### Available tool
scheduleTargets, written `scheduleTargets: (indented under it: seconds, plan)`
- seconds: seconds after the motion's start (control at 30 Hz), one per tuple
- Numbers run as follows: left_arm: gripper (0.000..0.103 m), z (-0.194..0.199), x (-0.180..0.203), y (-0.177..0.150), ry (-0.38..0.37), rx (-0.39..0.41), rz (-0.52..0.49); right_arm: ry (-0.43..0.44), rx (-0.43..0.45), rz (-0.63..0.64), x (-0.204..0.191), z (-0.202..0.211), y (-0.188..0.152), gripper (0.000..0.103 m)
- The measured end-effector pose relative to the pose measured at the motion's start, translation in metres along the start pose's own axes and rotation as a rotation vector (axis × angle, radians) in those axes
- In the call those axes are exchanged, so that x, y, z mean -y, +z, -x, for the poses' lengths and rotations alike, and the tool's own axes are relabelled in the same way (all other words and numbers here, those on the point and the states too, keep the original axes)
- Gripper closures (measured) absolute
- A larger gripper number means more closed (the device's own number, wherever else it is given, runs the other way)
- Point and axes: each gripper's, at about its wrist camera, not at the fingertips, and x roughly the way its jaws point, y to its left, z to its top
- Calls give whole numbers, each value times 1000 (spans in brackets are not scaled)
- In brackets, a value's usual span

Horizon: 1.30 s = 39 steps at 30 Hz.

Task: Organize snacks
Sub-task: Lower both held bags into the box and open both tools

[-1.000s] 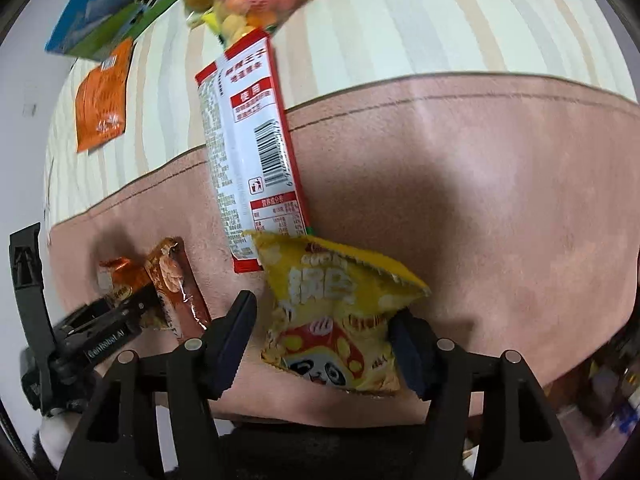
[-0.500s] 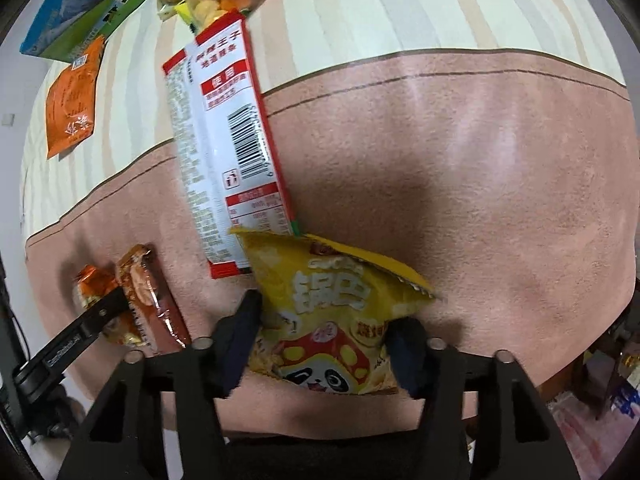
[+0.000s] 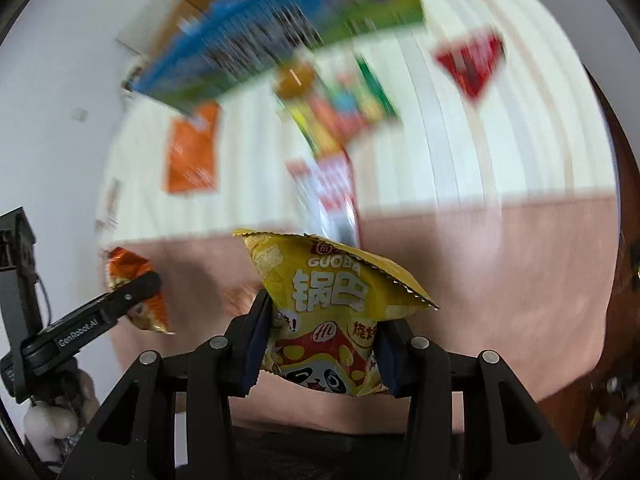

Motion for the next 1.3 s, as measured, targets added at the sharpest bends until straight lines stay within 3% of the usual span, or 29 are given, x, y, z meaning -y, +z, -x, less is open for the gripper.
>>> scheduleTargets:
  seconds: [0.2, 0.33, 0.4, 0.63, 0.93, 0.97, 1.0, 1.03, 1.07, 1.1, 1.17, 1.3]
  plan:
    - [59, 61, 56, 100, -64, 115, -91, 53, 130, 83, -43, 56, 93, 54]
    - [59, 72, 79, 171, -16, 157, -139, 2, 204, 143, -70, 69, 174, 54]
    - [59, 64, 80, 201, 0, 138, -139, -29, 197, 158, -75, 64, 215, 54]
    - [59, -4, 73, 279, 50, -81, -123, -132, 92, 143, -57, 19, 314, 54]
    - [58, -56, 68, 295, 107, -199, -129, -200, -77, 140, -28, -43, 330, 52]
    - [58, -59, 67, 295, 102, -207, -125, -201, -90, 143, -27, -45, 326, 46]
    - [57, -63, 65, 293, 93, -223, -111, -213, -104, 150, -26, -49, 326, 28]
    - [55, -67, 63, 292, 89, -235, -95, -232, -118, 157, -25, -52, 326, 17]
    - [45, -70, 61, 291, 82, -243, -82, -238, -123, 155, -24, -54, 327, 5]
    - [29, -72, 60, 290, 70, -243, -75, -239, -123, 151, -23, -55, 327, 4]
    - [15, -71, 59, 289, 73, -226, -74, -243, -128, 151, -23, -55, 327, 4]
    - [14, -69, 59, 286, 45, -221, -73, -236, -126, 139, -22, -52, 325, 4]
